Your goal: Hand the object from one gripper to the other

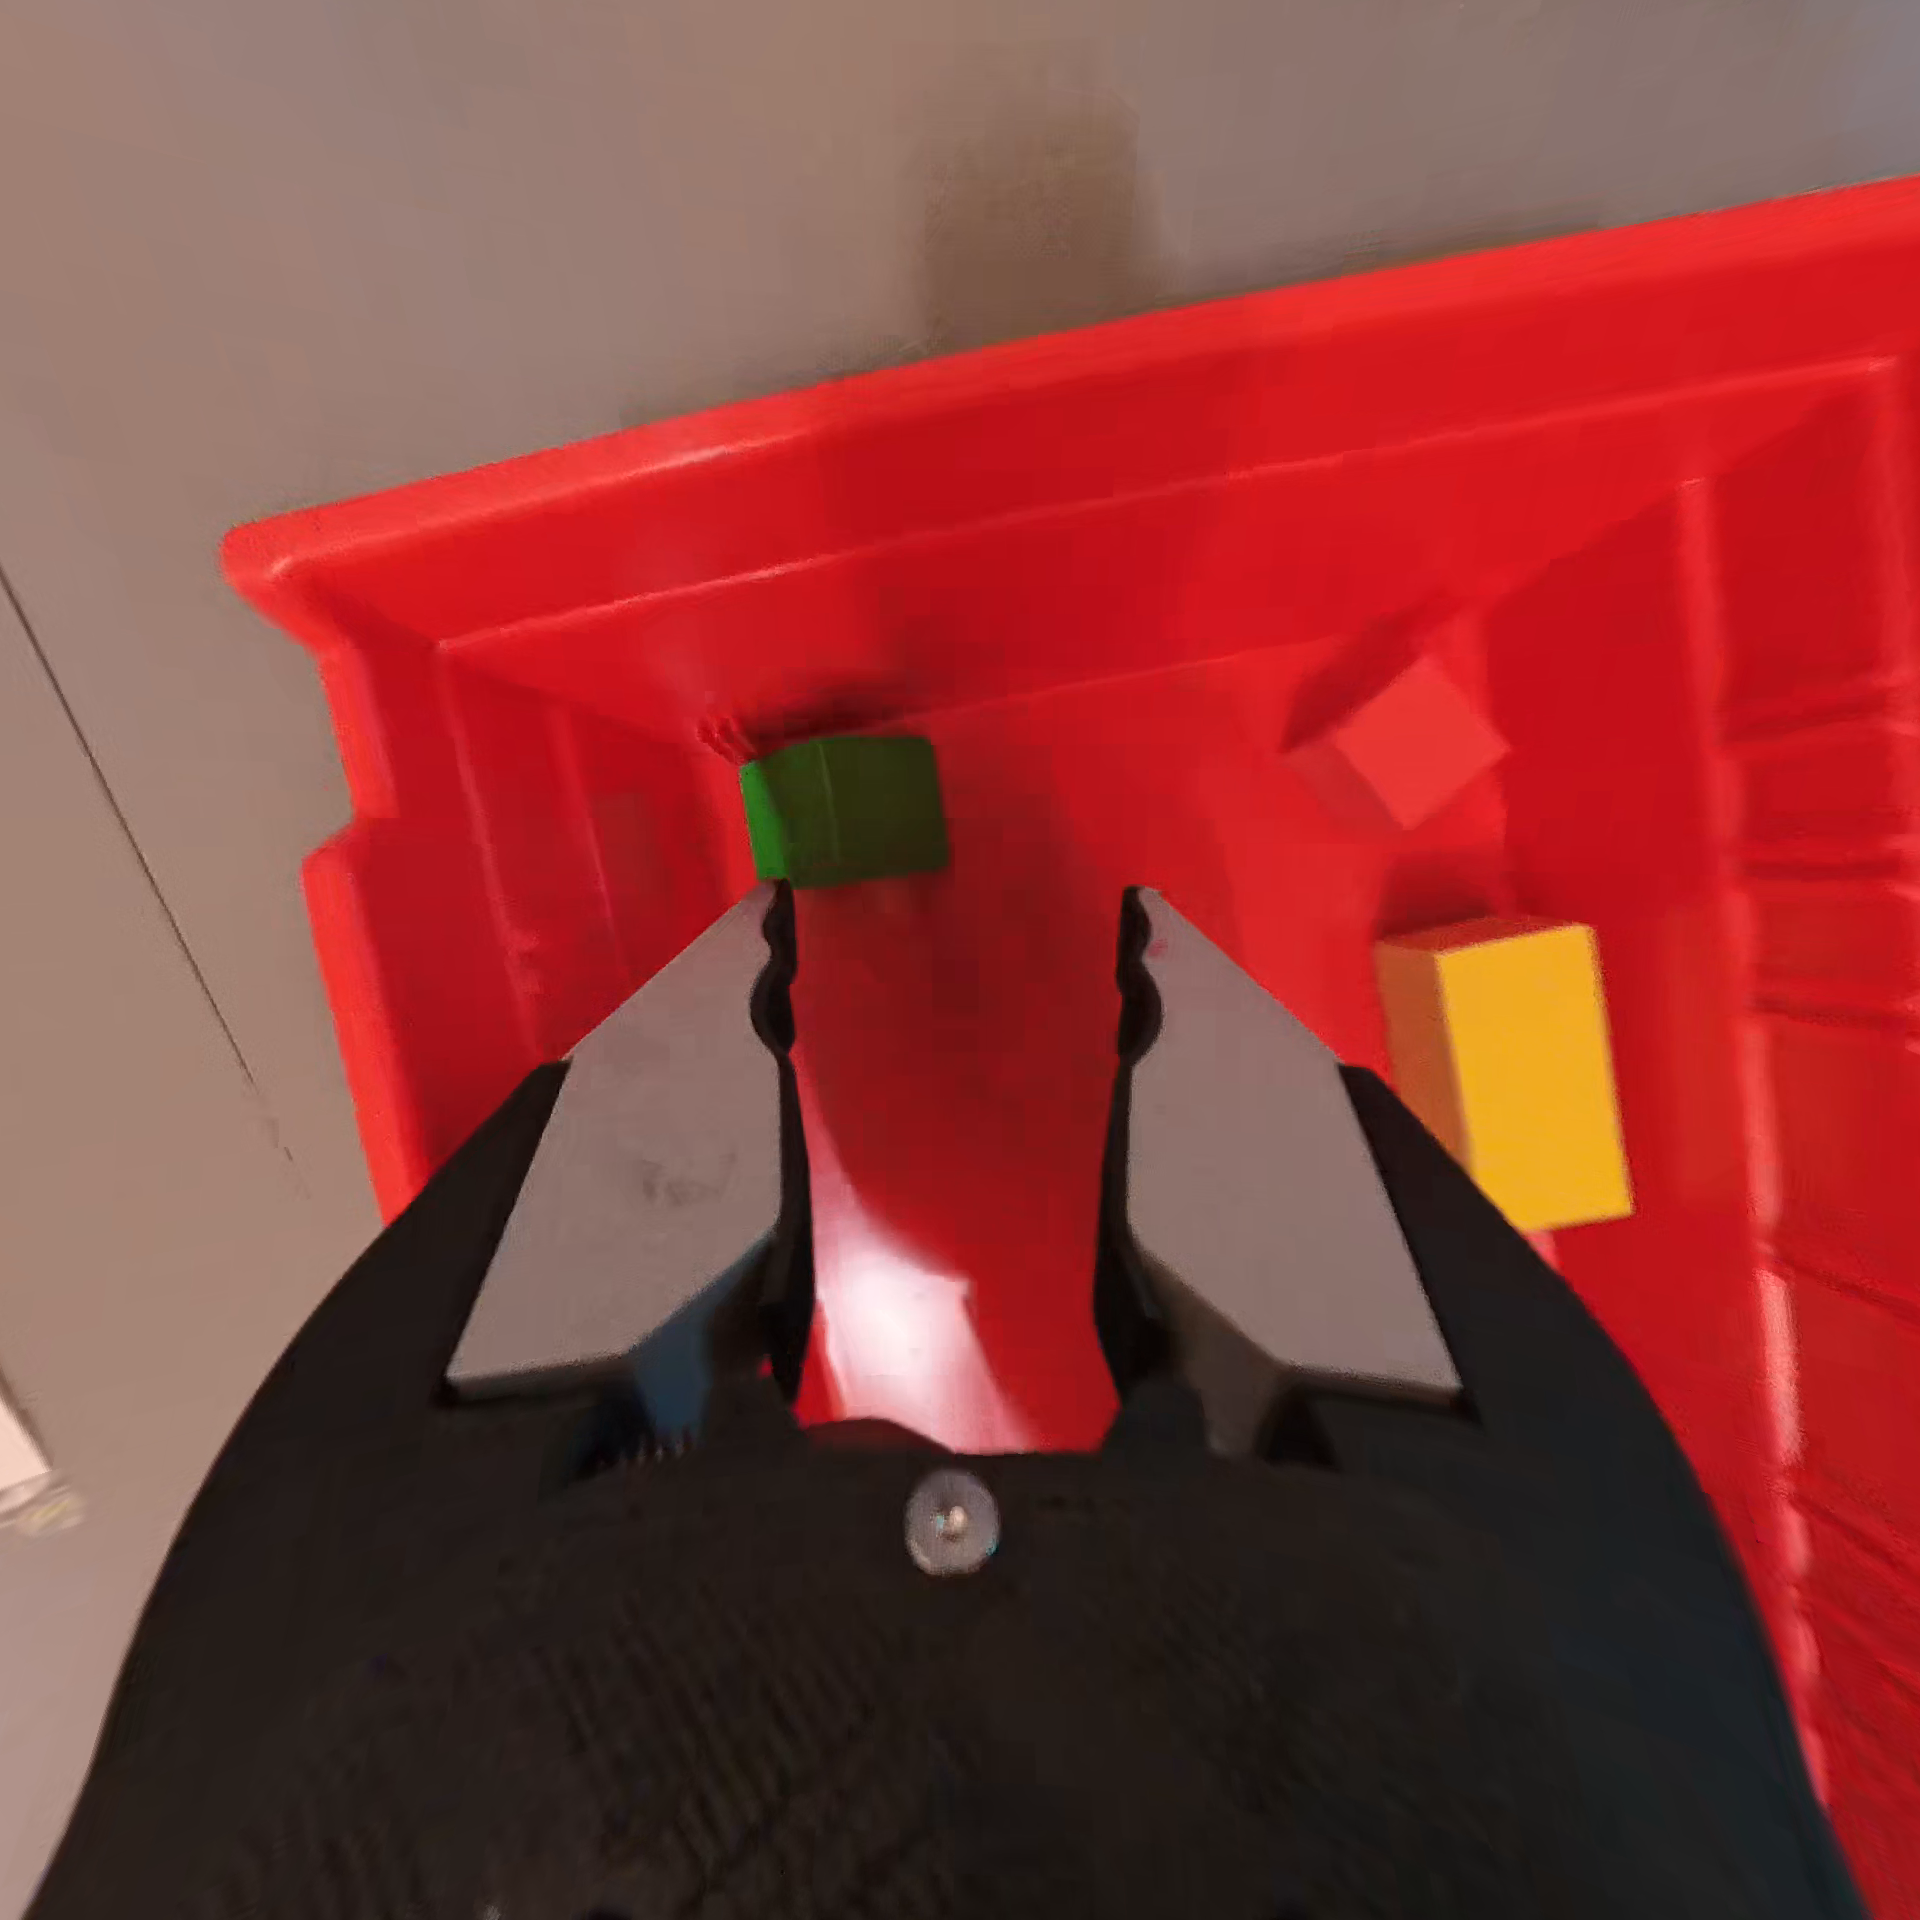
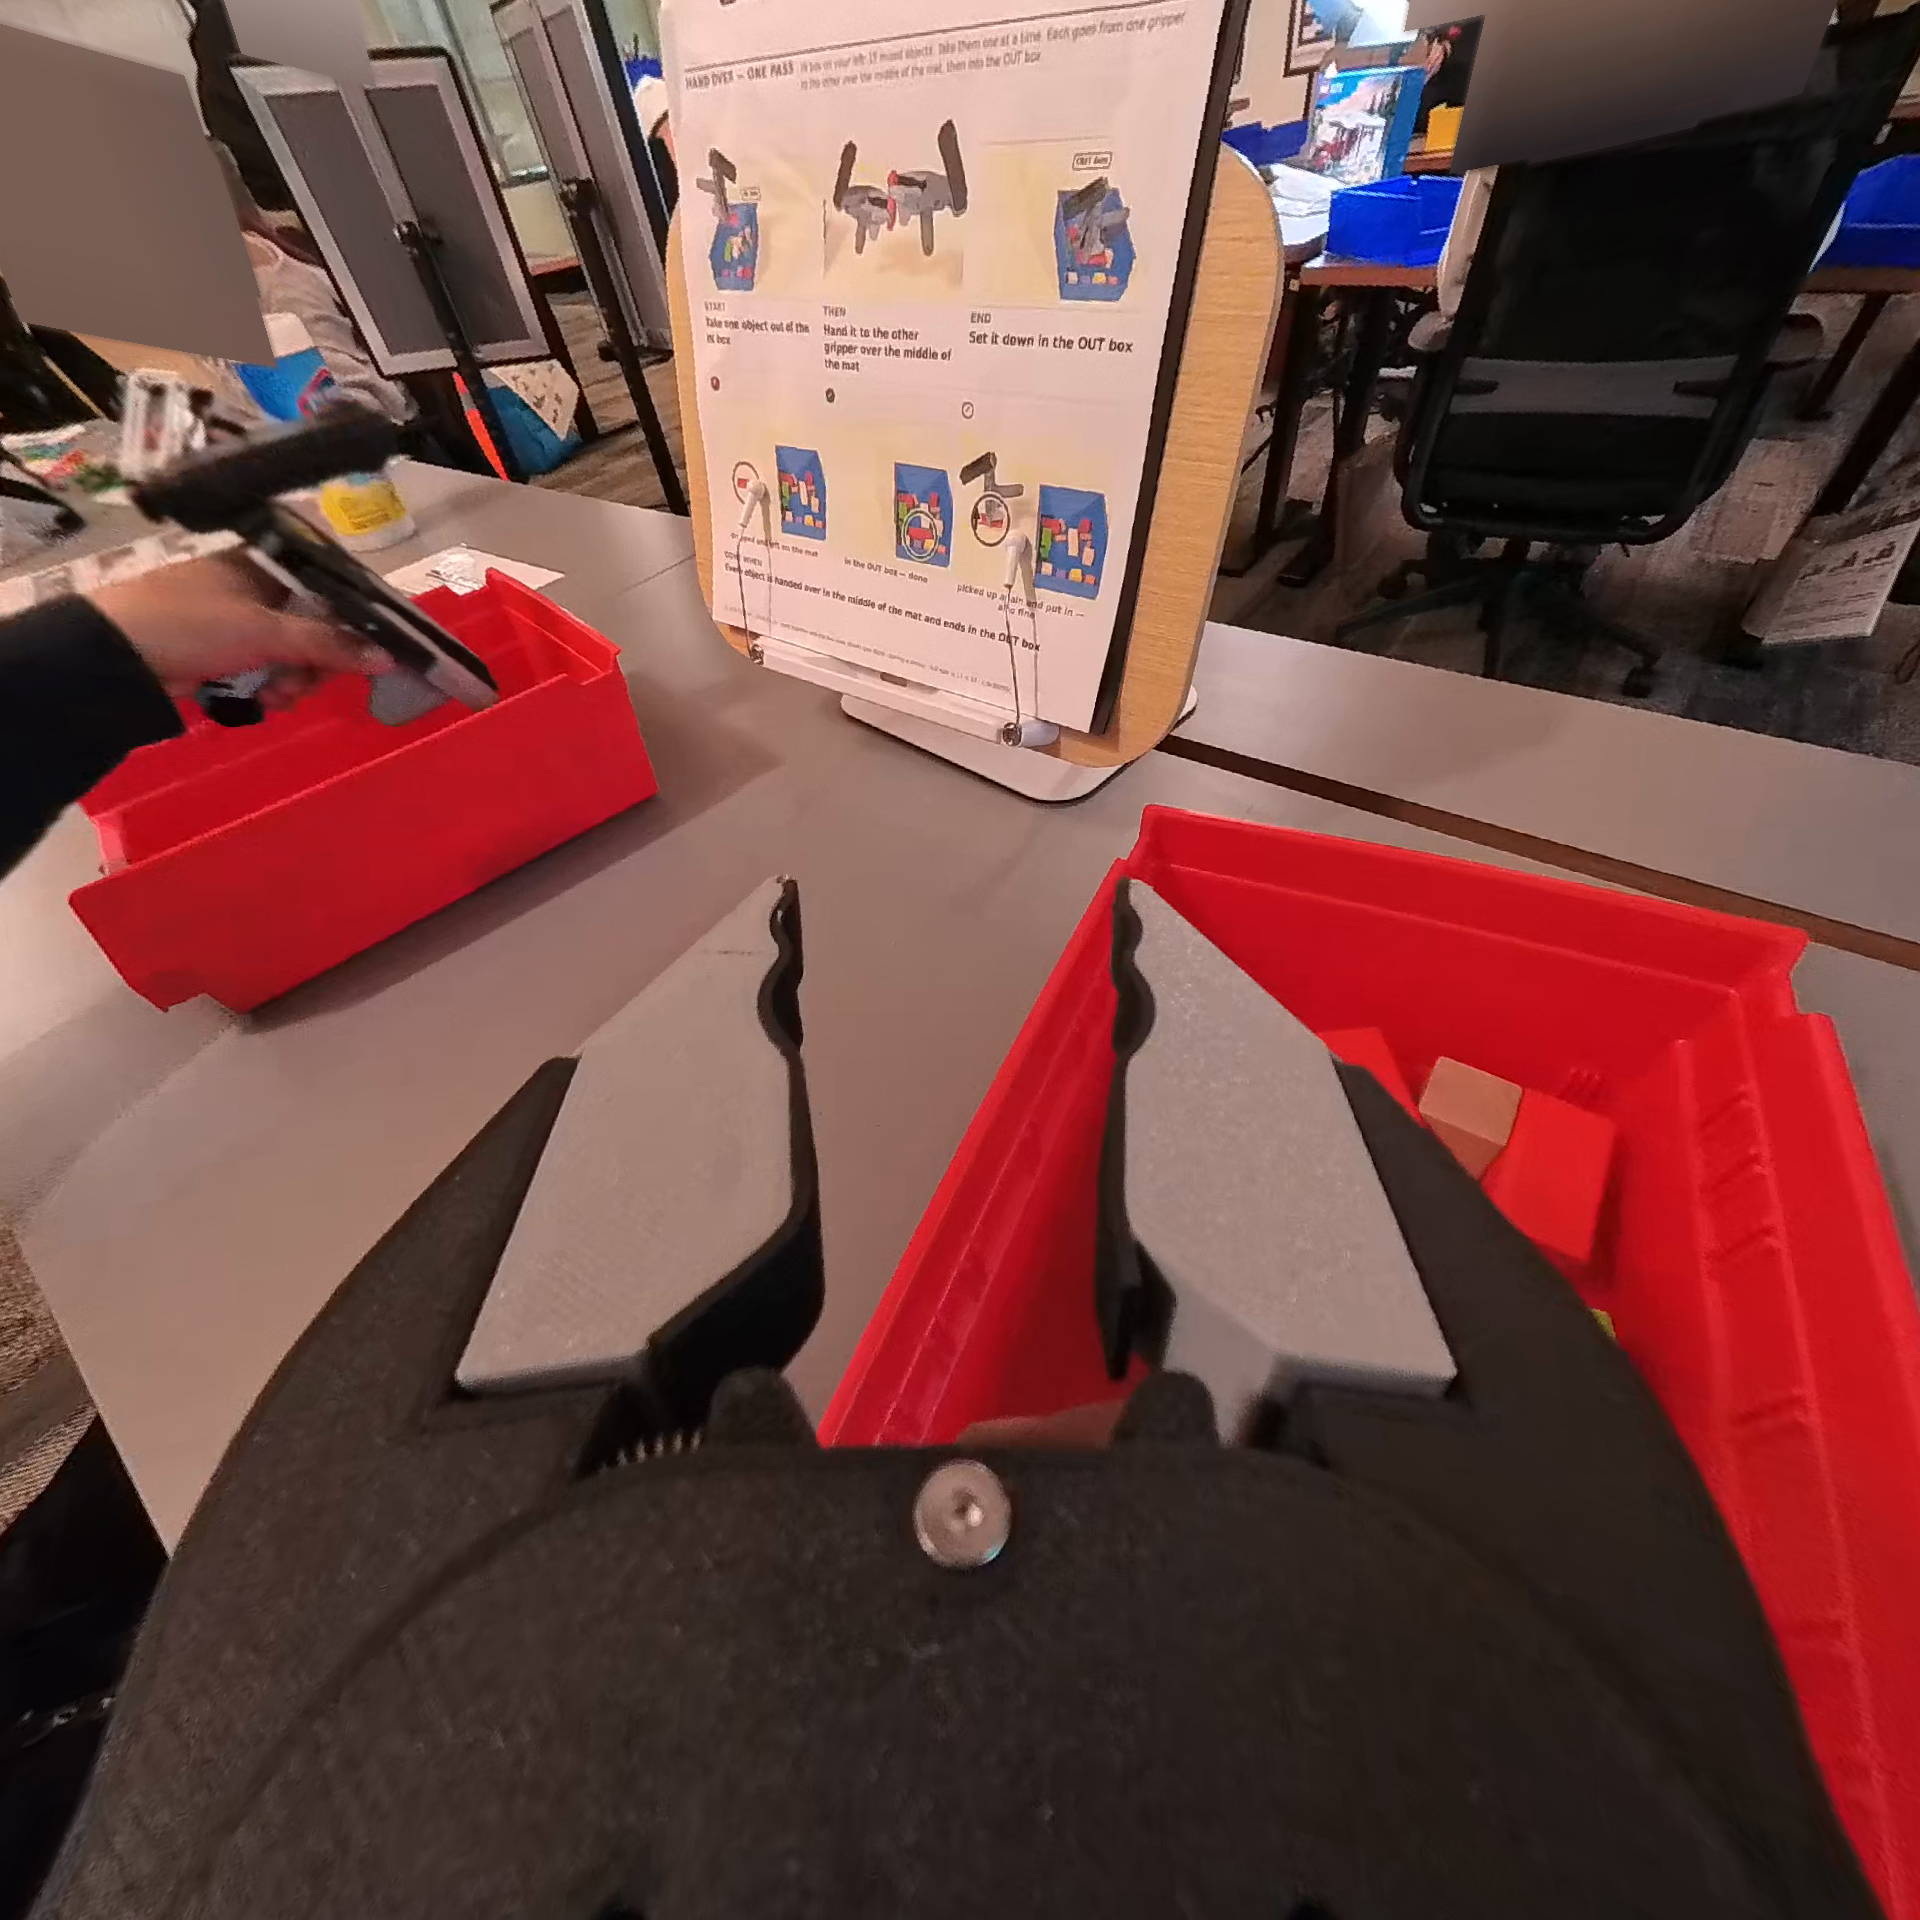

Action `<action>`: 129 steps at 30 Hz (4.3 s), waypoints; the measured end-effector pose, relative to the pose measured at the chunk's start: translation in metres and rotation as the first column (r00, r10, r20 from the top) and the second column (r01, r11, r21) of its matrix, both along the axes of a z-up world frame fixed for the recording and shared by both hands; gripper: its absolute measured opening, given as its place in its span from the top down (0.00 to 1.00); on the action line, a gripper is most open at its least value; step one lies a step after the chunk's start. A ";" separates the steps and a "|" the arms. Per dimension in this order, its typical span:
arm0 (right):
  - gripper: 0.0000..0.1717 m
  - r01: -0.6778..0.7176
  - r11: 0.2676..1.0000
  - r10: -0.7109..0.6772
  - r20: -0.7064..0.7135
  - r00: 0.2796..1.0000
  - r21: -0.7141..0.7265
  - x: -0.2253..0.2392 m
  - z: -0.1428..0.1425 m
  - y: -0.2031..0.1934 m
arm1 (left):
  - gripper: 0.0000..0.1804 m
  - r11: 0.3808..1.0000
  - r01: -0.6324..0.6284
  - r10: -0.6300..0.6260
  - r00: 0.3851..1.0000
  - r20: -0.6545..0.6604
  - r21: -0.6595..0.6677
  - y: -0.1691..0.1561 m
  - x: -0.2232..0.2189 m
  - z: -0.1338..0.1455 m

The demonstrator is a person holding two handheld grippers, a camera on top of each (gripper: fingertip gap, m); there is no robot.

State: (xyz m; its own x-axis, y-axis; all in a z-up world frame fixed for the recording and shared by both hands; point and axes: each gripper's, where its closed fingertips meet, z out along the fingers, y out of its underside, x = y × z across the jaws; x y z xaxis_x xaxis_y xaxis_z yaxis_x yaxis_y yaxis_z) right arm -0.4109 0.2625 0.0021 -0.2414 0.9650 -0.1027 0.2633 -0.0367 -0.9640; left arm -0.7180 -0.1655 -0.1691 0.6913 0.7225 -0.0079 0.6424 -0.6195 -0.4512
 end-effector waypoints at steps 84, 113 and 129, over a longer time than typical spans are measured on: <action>0.83 -0.777 0.613 0.773 0.094 0.627 0.144 0.070 -0.032 -0.243 | 0.82 0.407 0.821 -0.759 0.548 -0.352 0.400 0.186 0.376 0.118; 0.80 -0.807 0.580 0.797 0.128 0.591 0.116 0.072 -0.044 -0.250 | 0.84 0.421 0.831 -0.775 0.538 -0.331 0.364 0.184 0.384 0.106; 0.83 -0.808 0.575 0.802 0.111 0.588 0.125 0.072 -0.043 -0.258 | 0.84 0.451 0.822 -0.765 0.557 -0.324 0.347 0.178 0.382 0.102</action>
State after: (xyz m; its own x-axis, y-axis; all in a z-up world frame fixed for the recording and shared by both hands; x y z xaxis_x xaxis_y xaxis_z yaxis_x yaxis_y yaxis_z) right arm -0.3389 0.0041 -0.0409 -0.9256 0.3784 -0.0069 0.1488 0.3471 -0.9259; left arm -0.3363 0.0122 -0.0673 0.9798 -0.1991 0.0201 -0.0977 -0.5636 -0.8203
